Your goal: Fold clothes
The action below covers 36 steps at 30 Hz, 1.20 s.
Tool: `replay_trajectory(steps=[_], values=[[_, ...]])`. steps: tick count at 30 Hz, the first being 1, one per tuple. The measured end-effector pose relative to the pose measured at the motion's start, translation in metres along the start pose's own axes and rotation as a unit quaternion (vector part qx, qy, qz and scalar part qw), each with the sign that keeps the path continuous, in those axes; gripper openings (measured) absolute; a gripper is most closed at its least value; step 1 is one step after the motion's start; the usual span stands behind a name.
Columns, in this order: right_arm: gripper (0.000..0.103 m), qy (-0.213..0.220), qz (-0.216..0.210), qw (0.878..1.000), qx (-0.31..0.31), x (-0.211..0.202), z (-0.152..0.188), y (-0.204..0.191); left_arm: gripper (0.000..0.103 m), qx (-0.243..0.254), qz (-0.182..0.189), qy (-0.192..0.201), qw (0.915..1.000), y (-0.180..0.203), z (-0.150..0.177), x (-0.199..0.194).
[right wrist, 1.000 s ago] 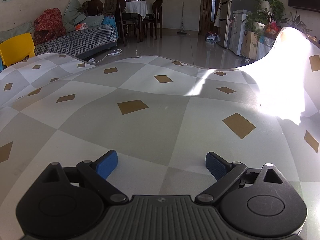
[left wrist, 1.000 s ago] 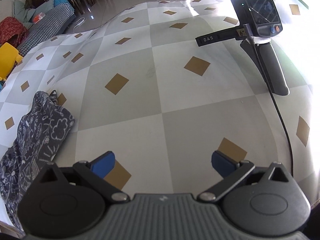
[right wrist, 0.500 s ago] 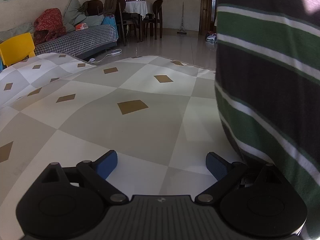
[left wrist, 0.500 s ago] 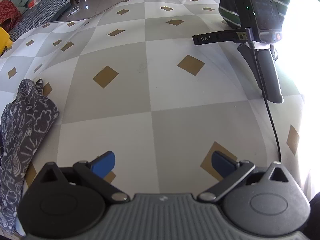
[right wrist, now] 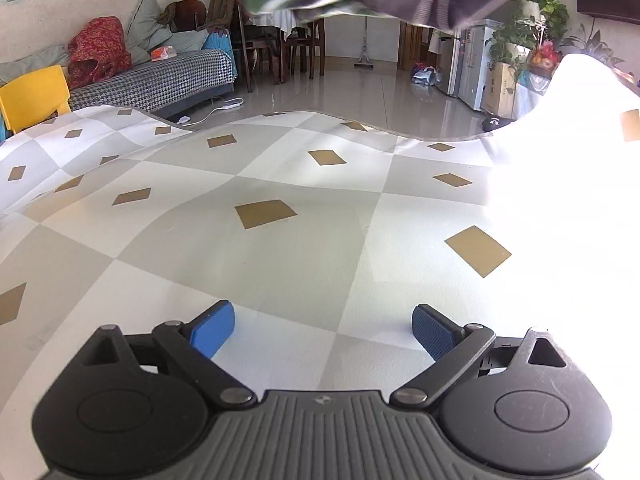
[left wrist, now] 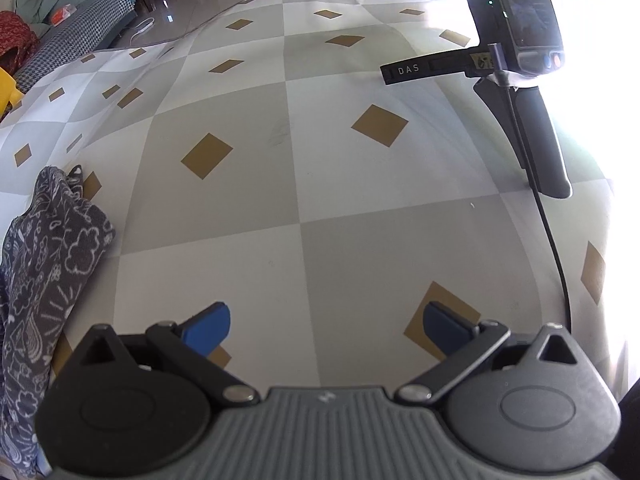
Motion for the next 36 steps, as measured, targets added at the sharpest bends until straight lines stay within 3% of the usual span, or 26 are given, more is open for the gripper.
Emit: replay_trajectory(steps=[6,18,36], values=[[0.096,0.000,0.000,1.000,0.000,0.000,0.000,0.000,0.103,-0.020,-0.002,-0.029,0.9994,-0.006,0.006,0.014],[0.096,0.000,0.000,1.000,0.000,0.000,0.000,0.000,0.103,-0.025,-0.027,-0.035,0.9987,-0.005,0.013,0.017],[0.096,0.000,0.000,1.000,0.000,0.001,0.000,0.001,0.103,-0.024,-0.027,-0.033,0.9988,-0.005,0.013,0.018]])
Point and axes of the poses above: each gripper's, at about its wrist camera, not at the fingertips, and x roughly the way its jaws point, y to its right, z to its underside, the point moved 8 cm from there along x, roughly the way its jaws point, and after that the axes turned 10 degrees about x, right-handed, at the moved point
